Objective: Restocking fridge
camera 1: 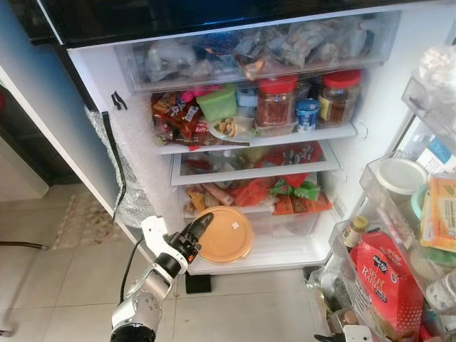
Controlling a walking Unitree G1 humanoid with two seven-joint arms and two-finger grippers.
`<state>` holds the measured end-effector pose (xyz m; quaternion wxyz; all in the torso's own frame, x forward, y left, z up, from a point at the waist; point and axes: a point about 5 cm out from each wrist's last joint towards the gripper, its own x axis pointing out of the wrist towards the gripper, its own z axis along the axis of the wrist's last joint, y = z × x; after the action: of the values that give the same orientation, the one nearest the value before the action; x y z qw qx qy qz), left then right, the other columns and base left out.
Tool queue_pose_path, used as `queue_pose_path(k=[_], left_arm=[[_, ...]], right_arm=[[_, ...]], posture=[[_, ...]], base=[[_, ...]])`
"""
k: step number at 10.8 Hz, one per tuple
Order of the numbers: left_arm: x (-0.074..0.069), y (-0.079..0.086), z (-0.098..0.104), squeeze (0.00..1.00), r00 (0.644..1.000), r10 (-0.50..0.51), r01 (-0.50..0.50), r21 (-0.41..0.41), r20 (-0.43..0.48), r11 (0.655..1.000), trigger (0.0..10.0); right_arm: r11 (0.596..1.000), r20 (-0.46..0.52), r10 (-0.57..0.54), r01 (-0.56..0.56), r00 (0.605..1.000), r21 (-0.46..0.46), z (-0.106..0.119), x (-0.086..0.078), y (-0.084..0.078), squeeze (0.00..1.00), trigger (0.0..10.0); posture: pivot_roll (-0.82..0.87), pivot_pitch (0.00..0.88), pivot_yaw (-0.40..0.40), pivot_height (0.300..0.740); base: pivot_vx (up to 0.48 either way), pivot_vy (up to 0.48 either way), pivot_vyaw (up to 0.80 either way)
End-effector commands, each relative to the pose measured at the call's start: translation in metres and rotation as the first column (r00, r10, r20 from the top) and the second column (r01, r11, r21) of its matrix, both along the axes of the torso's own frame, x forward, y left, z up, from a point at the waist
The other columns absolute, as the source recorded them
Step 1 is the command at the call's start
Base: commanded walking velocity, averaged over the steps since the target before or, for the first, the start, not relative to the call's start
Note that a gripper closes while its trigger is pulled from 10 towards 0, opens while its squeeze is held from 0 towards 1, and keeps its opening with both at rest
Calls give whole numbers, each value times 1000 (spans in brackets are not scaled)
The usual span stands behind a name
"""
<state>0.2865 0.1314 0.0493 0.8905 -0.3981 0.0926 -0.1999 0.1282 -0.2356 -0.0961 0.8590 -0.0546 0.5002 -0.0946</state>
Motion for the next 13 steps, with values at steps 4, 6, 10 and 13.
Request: queue_pose_path(k=[4, 6, 10, 13], left_arm=[[-1, 11, 6, 0, 1000, 13, -13, 37, 8, 999, 10000], [-1, 11, 7, 0, 1000, 11, -11, 41, 7, 999, 10000], [-1, 9, 8, 0, 1000, 0, -1, 50, 8, 999, 10000], [-2, 10, 7, 0, 1000, -6, 6, 57, 3, 998, 10000]], right_arm=[[1000, -4, 30, -30, 1000, 10, -1, 0, 3, 0, 10000], [999, -5, 35, -35, 999, 11, 0, 1, 3, 0, 10000], [999, -7, 45, -45, 999, 14, 0, 2, 4, 0, 10000], [999, -6, 51, -51, 999, 18, 0, 2, 4, 0, 10000]], posture=[[-124, 50, 101, 740], [-125, 47, 101, 740], [-119, 44, 101, 740], [-119, 43, 101, 740]], base=[[138, 0, 0], [296, 0, 0], [298, 0, 0], [289, 0, 0]])
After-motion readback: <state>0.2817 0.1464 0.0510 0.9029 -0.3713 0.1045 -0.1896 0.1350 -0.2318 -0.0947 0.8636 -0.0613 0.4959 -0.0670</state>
